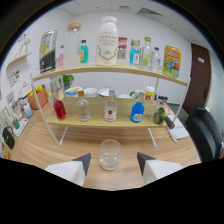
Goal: Make me a cup of Vodka Sunrise.
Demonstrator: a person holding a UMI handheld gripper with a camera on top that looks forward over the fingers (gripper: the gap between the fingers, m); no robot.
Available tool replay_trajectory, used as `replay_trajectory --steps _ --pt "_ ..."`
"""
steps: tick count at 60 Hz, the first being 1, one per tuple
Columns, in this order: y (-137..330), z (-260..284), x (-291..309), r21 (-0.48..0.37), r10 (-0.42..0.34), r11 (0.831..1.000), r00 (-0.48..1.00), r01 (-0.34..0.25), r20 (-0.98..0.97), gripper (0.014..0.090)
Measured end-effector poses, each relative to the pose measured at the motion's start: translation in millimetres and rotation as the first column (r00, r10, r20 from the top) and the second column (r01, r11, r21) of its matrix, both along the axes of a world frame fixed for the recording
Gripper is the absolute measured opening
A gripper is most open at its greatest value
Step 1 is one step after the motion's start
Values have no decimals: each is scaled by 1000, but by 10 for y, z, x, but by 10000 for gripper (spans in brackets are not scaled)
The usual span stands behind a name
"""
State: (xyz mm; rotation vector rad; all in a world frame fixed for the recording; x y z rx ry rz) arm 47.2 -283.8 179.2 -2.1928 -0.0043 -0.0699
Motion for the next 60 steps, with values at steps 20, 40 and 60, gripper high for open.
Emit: replay_trajectory --steps 20,40,60 --pt "-215 -8 -68 5 -44 999 999 44 4 864" --pt "-103 64 -1155 165 -1 986 994 19 -109 859" --pt "1042 279 -1809 329 55 944 993 -19 -103 845"
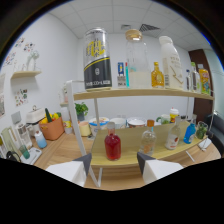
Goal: Make me a cup of Vodka Sunrise.
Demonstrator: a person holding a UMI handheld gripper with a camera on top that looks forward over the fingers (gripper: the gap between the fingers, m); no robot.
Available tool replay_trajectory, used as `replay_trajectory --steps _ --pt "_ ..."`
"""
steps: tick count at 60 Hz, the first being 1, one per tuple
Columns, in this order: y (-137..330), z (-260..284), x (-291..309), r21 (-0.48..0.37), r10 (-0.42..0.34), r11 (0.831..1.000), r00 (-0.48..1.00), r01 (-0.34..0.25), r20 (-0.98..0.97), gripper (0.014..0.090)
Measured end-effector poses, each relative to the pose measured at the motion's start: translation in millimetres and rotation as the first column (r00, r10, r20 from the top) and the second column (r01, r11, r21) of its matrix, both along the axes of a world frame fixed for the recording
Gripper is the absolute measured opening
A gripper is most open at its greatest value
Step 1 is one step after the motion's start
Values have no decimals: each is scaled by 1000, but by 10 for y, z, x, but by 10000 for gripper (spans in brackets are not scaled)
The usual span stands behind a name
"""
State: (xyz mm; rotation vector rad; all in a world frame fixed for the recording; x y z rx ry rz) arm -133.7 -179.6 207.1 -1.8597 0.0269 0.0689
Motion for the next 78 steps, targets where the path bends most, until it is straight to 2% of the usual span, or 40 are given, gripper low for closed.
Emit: replay_trajectory --steps 3,9,14,20,29,37,49,55,67,72,78 --pt "182 -40 -29 18 -2 1000 1000 2 7 825" --pt "458 -66 -56 26 -5 1000 999 4 34 718" --pt "650 -138 -55 27 -13 1000 999 12 53 582" --pt "769 -216 -11 7 -36 999 997 36 74 365" --pt "777 -206 1 17 -39 999 996 37 77 355" --pt "698 -161 -20 20 -11 1000 996 10 94 350" --pt "244 31 93 59 10 998 996 -15 92 350" --pt "-36 -77 245 47 16 999 994 -21 108 348" --pt "-329 -513 673 -15 -15 1000 994 17 107 347" --pt "-342 -535 747 -11 -19 1000 1000 19 19 348" --pt "-303 -440 744 -18 -47 999 963 43 -267 349"
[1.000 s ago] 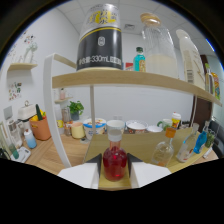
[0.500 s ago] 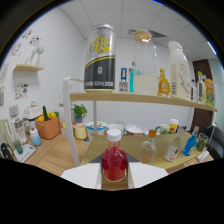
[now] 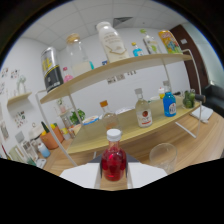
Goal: Make me a cup of Vodka Sunrise.
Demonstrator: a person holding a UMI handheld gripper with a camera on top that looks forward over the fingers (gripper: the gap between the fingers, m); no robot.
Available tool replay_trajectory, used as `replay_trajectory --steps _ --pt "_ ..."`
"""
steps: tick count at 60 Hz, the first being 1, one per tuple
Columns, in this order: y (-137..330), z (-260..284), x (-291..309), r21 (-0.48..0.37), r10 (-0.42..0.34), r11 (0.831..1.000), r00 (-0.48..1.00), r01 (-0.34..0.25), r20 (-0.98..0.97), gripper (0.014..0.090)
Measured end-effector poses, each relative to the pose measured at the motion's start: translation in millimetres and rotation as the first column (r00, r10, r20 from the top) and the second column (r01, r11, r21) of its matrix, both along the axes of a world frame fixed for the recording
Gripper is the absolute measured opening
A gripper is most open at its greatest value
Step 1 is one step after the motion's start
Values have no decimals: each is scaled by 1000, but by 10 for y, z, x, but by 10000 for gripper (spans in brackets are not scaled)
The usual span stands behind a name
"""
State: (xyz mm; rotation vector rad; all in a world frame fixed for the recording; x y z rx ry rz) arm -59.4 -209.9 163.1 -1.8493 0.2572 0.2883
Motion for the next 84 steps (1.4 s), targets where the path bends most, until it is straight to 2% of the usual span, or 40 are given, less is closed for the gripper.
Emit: replay_trajectory --steps 7,12,19,28,38,50,59,66,75,81,84 --pt "60 185 25 14 -35 999 906 45 -422 348" --pt "96 320 71 21 -43 997 732 78 -679 348" --pt "111 447 134 8 -40 995 468 100 -883 346" --pt "96 514 255 -9 -28 993 159 119 -987 346" --pt "105 561 389 -23 1 990 -171 142 -985 346" --pt "84 598 463 -18 28 989 -308 144 -951 345" --pt "93 592 433 -22 15 991 -277 131 -961 345" --pt "71 659 317 -10 4 994 -117 113 -993 345" --pt "11 932 83 74 49 995 310 70 -949 347" --pt "3 1062 -93 153 80 987 676 50 -733 348" --pt "-27 1148 -263 196 101 980 803 21 -587 348"
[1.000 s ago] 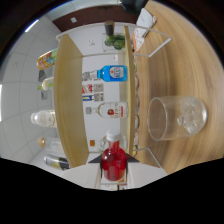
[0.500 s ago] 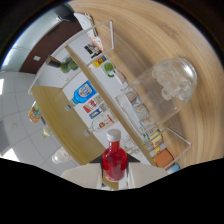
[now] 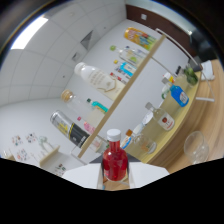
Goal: Make me a cup of Vodka Sunrise.
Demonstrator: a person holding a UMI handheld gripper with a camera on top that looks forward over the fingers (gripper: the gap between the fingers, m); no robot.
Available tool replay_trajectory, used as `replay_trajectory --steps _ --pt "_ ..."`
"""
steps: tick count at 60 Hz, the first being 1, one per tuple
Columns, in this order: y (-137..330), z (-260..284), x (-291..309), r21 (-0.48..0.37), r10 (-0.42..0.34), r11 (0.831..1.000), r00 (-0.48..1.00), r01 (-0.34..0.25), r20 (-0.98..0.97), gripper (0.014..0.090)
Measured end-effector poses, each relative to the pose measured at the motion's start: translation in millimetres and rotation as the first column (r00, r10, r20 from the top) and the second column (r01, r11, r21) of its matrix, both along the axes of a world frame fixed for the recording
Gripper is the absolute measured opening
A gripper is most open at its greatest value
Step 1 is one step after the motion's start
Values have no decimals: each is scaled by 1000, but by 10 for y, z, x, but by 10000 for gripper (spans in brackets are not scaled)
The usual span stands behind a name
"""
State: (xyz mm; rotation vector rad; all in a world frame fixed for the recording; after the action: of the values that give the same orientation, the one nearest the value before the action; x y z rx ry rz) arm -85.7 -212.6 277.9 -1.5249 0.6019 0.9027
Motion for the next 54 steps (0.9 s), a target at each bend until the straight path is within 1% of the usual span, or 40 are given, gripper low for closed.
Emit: replay_trajectory --steps 4,7,13,17,23,28,36,40,45,54 --pt "8 -37 -157 26 -20 1000 970 15 243 347" --pt "29 -188 -273 22 -20 1000 923 12 384 347" --pt "97 -705 -494 -35 2 999 818 22 576 346" --pt "159 -1109 -600 -102 39 994 757 37 652 346" --pt "202 -1677 -705 -194 100 979 695 57 712 346" --pt "206 -2027 -767 -268 158 961 660 68 734 346" --pt "223 -2362 -819 -339 214 937 618 90 756 345" --pt "222 -2482 -839 -380 249 920 611 92 751 345" --pt "216 -2580 -862 -405 274 911 611 84 743 346" --pt "179 -2630 -902 -419 301 906 597 65 743 350"
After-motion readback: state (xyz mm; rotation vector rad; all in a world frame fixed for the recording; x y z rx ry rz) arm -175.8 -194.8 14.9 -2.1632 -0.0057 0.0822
